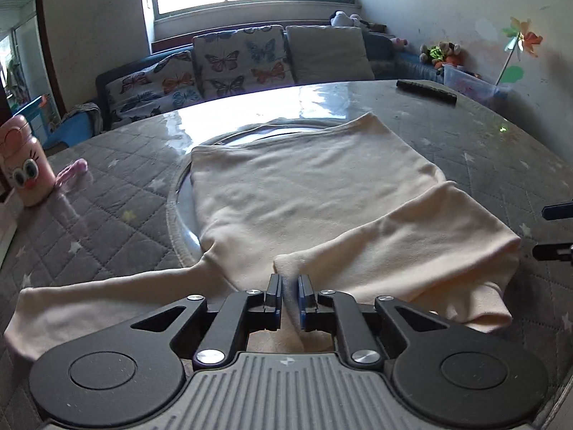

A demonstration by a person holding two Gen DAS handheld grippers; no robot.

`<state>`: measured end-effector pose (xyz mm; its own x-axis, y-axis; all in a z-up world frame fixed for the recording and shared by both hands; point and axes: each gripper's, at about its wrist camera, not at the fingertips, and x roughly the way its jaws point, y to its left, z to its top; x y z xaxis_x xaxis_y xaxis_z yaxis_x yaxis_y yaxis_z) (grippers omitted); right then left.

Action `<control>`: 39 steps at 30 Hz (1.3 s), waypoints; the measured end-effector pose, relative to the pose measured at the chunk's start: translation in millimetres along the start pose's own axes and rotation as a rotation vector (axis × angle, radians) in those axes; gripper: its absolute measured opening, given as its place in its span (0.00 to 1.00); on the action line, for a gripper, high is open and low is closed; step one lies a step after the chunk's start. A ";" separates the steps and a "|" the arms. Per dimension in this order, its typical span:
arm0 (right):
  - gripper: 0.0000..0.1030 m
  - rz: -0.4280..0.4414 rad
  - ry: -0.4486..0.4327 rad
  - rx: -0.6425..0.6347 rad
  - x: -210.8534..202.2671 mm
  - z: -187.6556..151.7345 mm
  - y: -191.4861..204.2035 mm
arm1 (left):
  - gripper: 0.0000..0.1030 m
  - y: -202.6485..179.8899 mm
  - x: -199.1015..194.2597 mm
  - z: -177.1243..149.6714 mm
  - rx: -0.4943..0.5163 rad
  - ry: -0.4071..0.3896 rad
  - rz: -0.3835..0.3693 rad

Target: Fold clothes

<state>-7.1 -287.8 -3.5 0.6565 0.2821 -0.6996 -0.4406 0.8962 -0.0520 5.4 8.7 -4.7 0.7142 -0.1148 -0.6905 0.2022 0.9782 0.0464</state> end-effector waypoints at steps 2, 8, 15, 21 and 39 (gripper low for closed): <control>0.60 0.040 -0.024 0.005 -8.3 11.9 1.4 | 0.11 -0.3 -10.0 3.6 -0.002 -0.036 0.021; 0.44 0.146 -0.067 0.035 19.0 50.5 11.1 | 0.11 -7.8 -20.8 13.4 -0.008 -0.082 -0.042; 0.35 0.159 -0.030 0.048 71.6 64.6 21.3 | 0.11 -10.5 11.8 -3.4 -0.017 0.002 -0.078; 0.34 0.133 -0.048 0.007 70.7 67.2 29.8 | 0.17 5.1 -4.0 -14.9 -0.043 -0.022 -0.055; 0.45 0.371 -0.012 -0.268 88.7 82.3 151.5 | 0.58 137.5 -50.6 -55.5 -0.394 -0.050 0.369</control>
<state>34.7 -98.8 -14.8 0.4308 0.5724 -0.6977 -0.7891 0.6141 0.0167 -40.1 158.6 -3.5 0.7231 0.2504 -0.6438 -0.3282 0.9446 -0.0012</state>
